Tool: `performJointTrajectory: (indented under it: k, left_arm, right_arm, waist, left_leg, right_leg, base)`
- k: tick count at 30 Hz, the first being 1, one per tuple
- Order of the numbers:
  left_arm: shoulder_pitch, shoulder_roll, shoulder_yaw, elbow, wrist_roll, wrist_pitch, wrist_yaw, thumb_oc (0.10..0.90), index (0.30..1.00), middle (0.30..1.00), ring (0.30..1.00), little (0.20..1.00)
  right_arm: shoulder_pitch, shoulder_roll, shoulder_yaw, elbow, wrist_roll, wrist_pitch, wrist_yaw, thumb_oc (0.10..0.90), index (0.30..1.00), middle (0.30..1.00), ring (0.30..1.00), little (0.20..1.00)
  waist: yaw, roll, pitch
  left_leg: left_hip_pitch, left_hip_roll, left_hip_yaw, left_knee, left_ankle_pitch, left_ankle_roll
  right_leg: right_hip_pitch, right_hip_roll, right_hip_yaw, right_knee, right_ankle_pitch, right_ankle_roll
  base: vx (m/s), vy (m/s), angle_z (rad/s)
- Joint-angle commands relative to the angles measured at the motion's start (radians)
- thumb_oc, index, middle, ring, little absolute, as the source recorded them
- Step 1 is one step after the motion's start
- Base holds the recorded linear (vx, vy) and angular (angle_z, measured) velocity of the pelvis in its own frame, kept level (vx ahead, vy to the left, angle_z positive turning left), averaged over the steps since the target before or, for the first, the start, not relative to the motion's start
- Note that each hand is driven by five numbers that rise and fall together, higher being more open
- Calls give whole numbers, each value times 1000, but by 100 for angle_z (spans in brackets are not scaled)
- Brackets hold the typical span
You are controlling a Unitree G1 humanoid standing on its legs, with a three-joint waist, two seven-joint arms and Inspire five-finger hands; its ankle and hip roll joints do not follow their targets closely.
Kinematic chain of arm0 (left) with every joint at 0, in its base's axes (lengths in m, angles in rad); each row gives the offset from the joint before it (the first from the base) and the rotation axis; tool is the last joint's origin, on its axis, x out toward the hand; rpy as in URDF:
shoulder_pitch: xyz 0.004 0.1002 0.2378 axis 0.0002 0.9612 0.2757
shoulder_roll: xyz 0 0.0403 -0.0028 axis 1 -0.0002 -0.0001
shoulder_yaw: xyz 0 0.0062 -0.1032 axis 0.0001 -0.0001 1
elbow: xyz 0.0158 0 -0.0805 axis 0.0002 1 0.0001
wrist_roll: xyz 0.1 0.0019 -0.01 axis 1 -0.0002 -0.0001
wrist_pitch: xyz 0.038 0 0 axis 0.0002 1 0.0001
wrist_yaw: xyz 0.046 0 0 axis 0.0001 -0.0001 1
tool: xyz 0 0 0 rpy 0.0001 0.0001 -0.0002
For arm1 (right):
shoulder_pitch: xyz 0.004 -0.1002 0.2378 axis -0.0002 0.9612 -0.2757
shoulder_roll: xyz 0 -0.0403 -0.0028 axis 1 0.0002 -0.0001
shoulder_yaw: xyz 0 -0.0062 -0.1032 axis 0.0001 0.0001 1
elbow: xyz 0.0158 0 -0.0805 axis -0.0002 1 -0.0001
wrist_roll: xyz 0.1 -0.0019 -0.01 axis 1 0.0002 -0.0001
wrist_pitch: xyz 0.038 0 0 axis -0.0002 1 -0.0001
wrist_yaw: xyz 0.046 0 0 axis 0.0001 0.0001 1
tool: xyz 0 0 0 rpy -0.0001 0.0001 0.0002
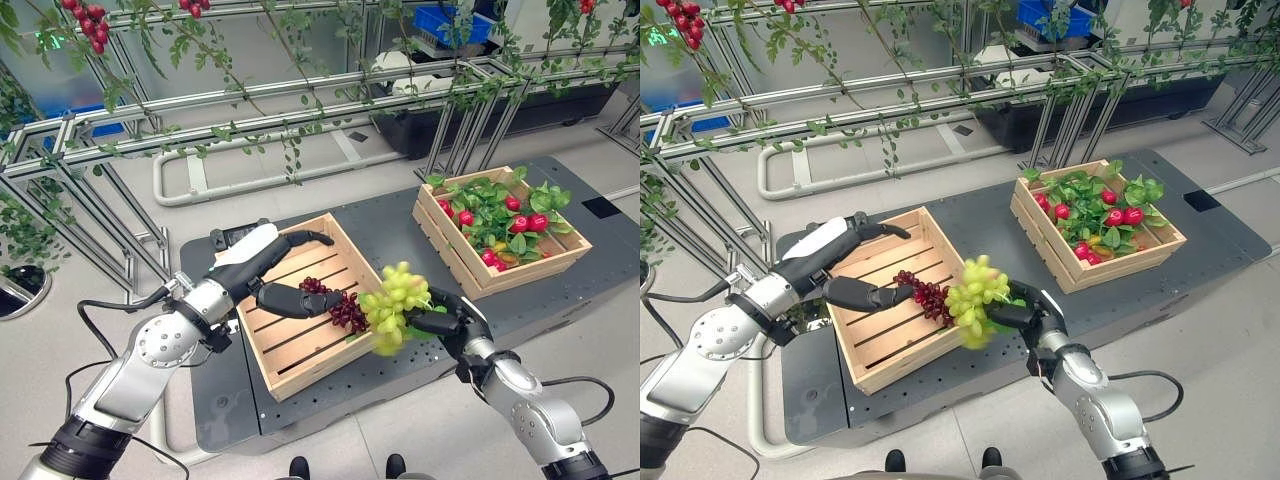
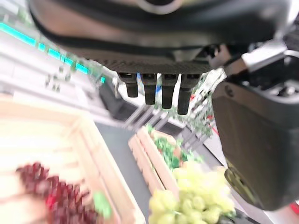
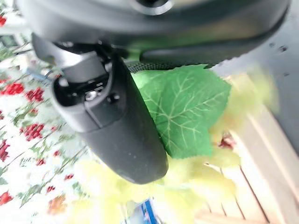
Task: Pick up the fruits from the basket on one side to the basket on the other side
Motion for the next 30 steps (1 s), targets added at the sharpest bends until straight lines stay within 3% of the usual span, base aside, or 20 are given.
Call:
performJointTrajectory:
  k: [1, 3, 7, 11, 15, 21, 24, 25, 26, 27, 28, 30]
  left_arm:
    - [-72, 2, 86, 12, -221, -60, -57, 800, 900, 900, 900, 900]
    - [-67, -26, 93, 1, -390, -84, -116, 800, 900, 900, 900, 900]
    - [-85, -109, 52, -35, -568, -101, -221, 800, 900, 900, 900, 900]
    - [-143, -185, -41, -22, -689, -114, -238, 800, 900, 900, 900, 900]
    - [-150, -241, -75, -20, -754, -117, -242, 800, 900, 900, 900, 900]
    - [-157, -284, -115, -17, -846, -89, -335, 800, 900, 900, 900, 900]
    - [-169, -301, -140, -19, -911, -62, -350, 800, 900, 900, 900, 900]
    - [-166, -322, -141, -13, -913, -53, -375, 800, 900, 900, 900, 900]
    - [-150, -352, -133, -14, -913, -35, -412, 800, 900, 900, 900, 900]
    - [-141, -362, -127, -17, -911, -28, -422, 800, 900, 900, 900, 900]
    - [-133, -370, -123, -17, -918, -19, -439, 800, 900, 900, 900, 900]
    - [-135, -393, -131, 12, -960, 7, -509, 800, 900, 900, 900, 900]
  right_arm:
    - [-87, 7, -99, -73, 65, -199, 7, 400, 300, 300, 300, 300]
    - [-80, 19, -102, -75, 63, -218, 16, 400, 300, 300, 300, 300]
    - [-79, 50, -86, -75, 48, -255, 39, 400, 300, 300, 300, 300]
    - [-96, 57, -45, -67, 62, -278, 36, 400, 300, 300, 300, 300]
    - [-93, 59, -30, -62, 68, -276, 50, 400, 300, 300, 300, 300]
    - [-67, 60, -45, -79, 126, -313, 62, 400, 300, 300, 300, 300]
    - [-81, 57, -54, -82, 164, -336, 87, 400, 300, 300, 300, 300]
    - [-89, 62, -51, -73, 180, -345, 110, 400, 300, 300, 300, 300]
    - [-99, 72, -46, -73, 185, -340, 127, 400, 300, 300, 300, 300]
    - [-105, 77, -42, -75, 189, -334, 129, 400, 300, 300, 300, 300]
    - [-111, 80, -40, -76, 198, -332, 128, 400, 300, 300, 300, 300]
    - [-124, 96, -24, -67, 222, -358, 96, 400, 300, 300, 300, 300]
  waist:
    - [-2, 27, -81]
    - [-6, 27, -81]
    - [-17, 23, -78]
    - [-27, 13, -72]
    - [-32, 5, -68]
    - [-58, 3, -72]
    - [-58, -6, -58]
    - [-46, -17, -42]
    - [-19, -28, -27]
    - [-10, -32, -29]
    - [-4, -33, -28]
    - [-9, -25, -31]
  left_leg:
    - [11, -2, -21, 2, -99, -8]
    - [7, 7, -17, 2, -94, -11]
    - [-2, 20, -12, 2, -85, -17]
    - [3, 25, -11, 2, -83, -16]
    - [16, 29, -15, 2, -80, -17]
    - [29, 28, -4, 2, -86, -13]
    - [10, -16, -38, 100, -126, -4]
    - [-35, -61, -116, 227, -169, 2]
    - [-91, -135, -255, 341, -180, 15]
    - [-97, -159, -295, 342, -184, 23]
    - [-93, -174, -313, 336, -194, 32]
    - [-53, -182, -281, 283, -224, 53]
  right_leg:
    - [-38, 31, -14, 1, 6, 6]
    - [-44, 38, -10, 1, 7, 0]
    - [-56, 56, 7, 1, 10, -11]
    - [-60, 79, 40, 1, 3, -23]
    - [-51, 92, 66, 1, -1, -32]
    - [-45, 102, 96, 1, -2, -36]
    - [-39, 94, 128, 1, 9, -39]
    - [-30, 84, 154, 1, 20, -41]
    - [-24, 78, 206, 1, 39, -40]
    - [-29, 76, 228, 1, 49, -37]
    - [-33, 75, 245, 5, 55, -33]
    - [-68, 65, 269, 22, 71, -20]
  base:
    - [-5, -83, -14]
    - [3, -96, -18]
    - [0, -105, -6]
    - [-2, -128, -19]
    - [25, -54, -29]
    - [15, 42, -14]
    - [-33, 151, -18]
    - [-80, 293, -59]
    - [-83, 326, -82]
    - [-72, 314, -106]
    - [-65, 289, -106]
    - [-99, 367, -150]
